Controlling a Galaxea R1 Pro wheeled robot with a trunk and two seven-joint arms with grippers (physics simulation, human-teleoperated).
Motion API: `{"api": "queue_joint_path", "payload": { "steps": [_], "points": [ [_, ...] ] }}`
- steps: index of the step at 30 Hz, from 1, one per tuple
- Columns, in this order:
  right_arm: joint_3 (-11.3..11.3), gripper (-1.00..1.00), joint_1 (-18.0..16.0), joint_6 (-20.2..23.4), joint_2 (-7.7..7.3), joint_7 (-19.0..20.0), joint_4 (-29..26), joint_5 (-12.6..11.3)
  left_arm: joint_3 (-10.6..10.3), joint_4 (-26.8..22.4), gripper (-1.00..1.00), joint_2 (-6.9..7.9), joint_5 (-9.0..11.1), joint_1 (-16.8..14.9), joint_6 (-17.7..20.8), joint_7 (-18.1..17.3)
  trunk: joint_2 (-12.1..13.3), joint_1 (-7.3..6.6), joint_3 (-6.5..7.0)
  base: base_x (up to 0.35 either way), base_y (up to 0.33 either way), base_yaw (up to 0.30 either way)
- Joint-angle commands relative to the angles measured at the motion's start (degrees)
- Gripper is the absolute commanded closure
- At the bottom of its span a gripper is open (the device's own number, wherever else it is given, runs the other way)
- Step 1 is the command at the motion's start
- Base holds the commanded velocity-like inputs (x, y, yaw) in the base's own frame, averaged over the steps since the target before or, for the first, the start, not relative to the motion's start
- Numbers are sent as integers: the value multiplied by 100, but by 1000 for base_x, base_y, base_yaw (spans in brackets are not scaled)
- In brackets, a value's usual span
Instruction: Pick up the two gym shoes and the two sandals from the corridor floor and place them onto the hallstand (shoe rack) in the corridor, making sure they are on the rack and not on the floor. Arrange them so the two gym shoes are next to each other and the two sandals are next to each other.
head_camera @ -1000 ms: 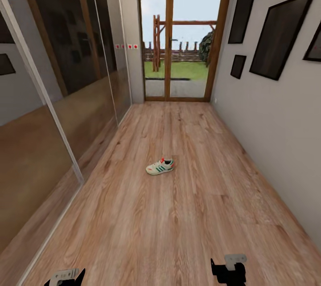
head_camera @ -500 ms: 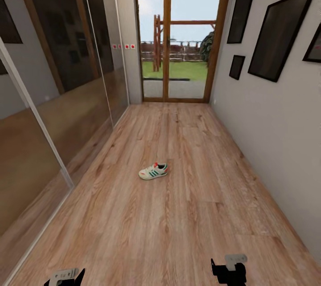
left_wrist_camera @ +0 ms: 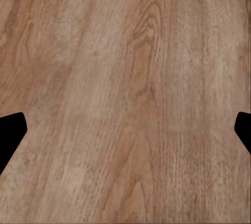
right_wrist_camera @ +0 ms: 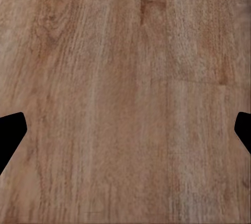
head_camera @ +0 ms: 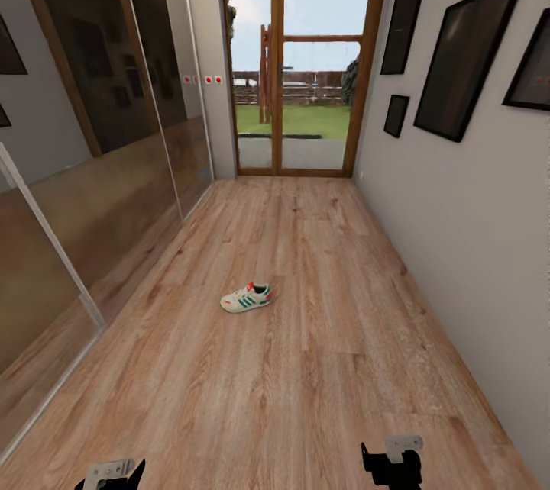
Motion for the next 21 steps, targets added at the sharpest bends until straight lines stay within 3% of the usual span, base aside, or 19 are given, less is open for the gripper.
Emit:
{"api": "queue_joint_path", "payload": {
  "steps": [1,7,21],
  "points": [
    [48,-100,-2,-8,8,-34,1,-12,54,1,-100,-3,-51,-5,-24,-30,-2,0,-5,88,-266,43],
    [48,-100,-3,-8,21,-34,1,-14,57,1,-100,-3,-47,-5,-24,-30,-2,0,-5,88,-266,166],
    [48,-100,-1,-8,29,-34,0,-14,58,1,-100,-3,-38,-5,-24,-30,-2,0,-5,87,-266,267]
  ]
}}
